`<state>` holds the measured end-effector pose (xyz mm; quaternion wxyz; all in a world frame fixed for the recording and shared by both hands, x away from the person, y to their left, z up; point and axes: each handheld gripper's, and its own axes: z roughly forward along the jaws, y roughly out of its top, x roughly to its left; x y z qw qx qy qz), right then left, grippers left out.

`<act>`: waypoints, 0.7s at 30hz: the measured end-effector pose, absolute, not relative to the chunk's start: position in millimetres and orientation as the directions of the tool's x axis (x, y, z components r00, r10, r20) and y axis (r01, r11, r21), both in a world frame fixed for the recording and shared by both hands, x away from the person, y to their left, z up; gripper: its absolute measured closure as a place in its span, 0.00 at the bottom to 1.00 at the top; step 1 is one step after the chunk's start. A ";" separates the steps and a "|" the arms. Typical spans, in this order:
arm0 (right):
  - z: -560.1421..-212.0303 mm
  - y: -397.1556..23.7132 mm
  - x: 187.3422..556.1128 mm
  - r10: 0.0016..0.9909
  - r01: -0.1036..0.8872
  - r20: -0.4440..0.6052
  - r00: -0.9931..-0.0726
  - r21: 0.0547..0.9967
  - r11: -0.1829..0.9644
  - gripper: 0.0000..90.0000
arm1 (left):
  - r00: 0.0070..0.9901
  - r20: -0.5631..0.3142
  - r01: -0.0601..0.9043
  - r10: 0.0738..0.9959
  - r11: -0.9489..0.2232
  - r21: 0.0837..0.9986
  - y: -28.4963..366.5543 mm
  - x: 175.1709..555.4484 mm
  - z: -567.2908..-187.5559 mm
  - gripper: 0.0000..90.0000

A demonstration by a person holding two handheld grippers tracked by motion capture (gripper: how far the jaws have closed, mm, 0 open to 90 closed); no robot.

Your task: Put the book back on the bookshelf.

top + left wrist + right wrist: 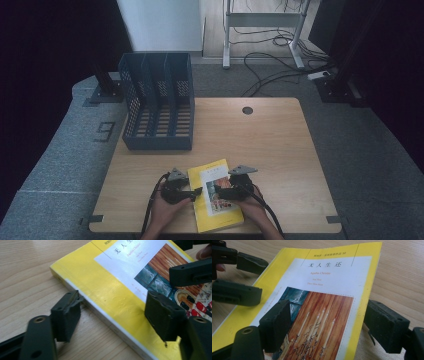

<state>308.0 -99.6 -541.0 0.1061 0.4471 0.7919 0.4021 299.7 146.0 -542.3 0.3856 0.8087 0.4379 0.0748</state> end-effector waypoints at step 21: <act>-527.2 -107.8 311.3 0.777 0.633 0.265 -0.570 0.745 0.210 0.36 | 0.595 -0.216 0.657 0.774 -0.314 0.686 144.0 300.0 -542.1 0.28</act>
